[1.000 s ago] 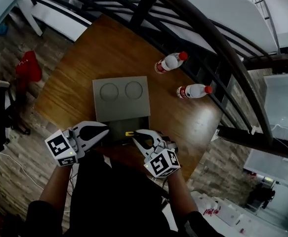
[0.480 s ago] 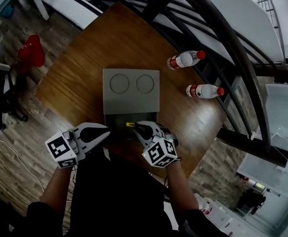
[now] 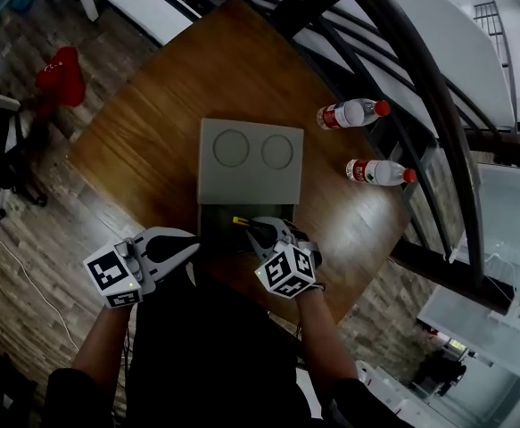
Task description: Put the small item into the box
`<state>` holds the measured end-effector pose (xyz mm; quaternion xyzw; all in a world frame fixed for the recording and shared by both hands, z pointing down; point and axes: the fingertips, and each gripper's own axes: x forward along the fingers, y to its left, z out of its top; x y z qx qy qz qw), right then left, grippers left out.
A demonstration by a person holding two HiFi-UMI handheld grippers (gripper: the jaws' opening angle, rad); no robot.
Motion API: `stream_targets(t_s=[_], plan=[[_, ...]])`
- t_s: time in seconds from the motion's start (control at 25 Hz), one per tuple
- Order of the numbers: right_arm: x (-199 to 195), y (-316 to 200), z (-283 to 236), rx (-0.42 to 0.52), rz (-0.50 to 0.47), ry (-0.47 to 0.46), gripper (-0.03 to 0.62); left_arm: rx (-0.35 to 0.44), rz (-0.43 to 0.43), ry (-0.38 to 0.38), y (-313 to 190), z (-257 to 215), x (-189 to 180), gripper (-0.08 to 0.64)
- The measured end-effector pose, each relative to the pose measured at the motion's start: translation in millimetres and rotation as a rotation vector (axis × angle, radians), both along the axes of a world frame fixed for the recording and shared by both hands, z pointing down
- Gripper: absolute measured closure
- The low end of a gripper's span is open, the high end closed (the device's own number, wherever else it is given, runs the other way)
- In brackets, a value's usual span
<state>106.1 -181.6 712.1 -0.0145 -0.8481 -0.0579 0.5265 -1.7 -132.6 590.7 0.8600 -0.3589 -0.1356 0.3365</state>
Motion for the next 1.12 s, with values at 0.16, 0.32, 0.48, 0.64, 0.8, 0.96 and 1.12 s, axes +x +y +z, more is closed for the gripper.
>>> stream_targets(t_s=[0.16,0.32,0.48,0.64,0.8,0.96,1.12], plan=[[-5.0,-2.3,6.7,-0.006,0.001,0.023,0.537,-0.014,-0.007,0.008,5.7,6.2,-4.5,0.543],[-7.1,-3.3,10.5,-0.014,0.005,0.048,0.537,-0.015,-0.012,0.016,9.2,8.9,-6.6,0.543],[-10.5,-5.9,12.0,-0.016,0.022,0.07,0.537,-0.017,-0.02,0.025,10.7,10.0,-10.3,0.543],[-11.0,-7.1,13.9,-0.023,0.024,0.079,0.535,-0.018,-0.029,0.03,10.6,10.0,-11.2,0.543],[-14.1,-6.2,15.3,-0.042,0.025,0.081,0.535,-0.019,-0.036,0.029,11.5,10.5,-15.0,0.545],[-13.5,-4.4,20.5,-0.062,0.029,0.087,0.534,-0.024,-0.045,0.031,12.1,14.3,-16.3,0.543],[-14.3,-3.1,22.9,-0.073,0.035,0.092,0.532,-0.038,-0.039,0.035,15.1,16.8,-15.7,0.543]])
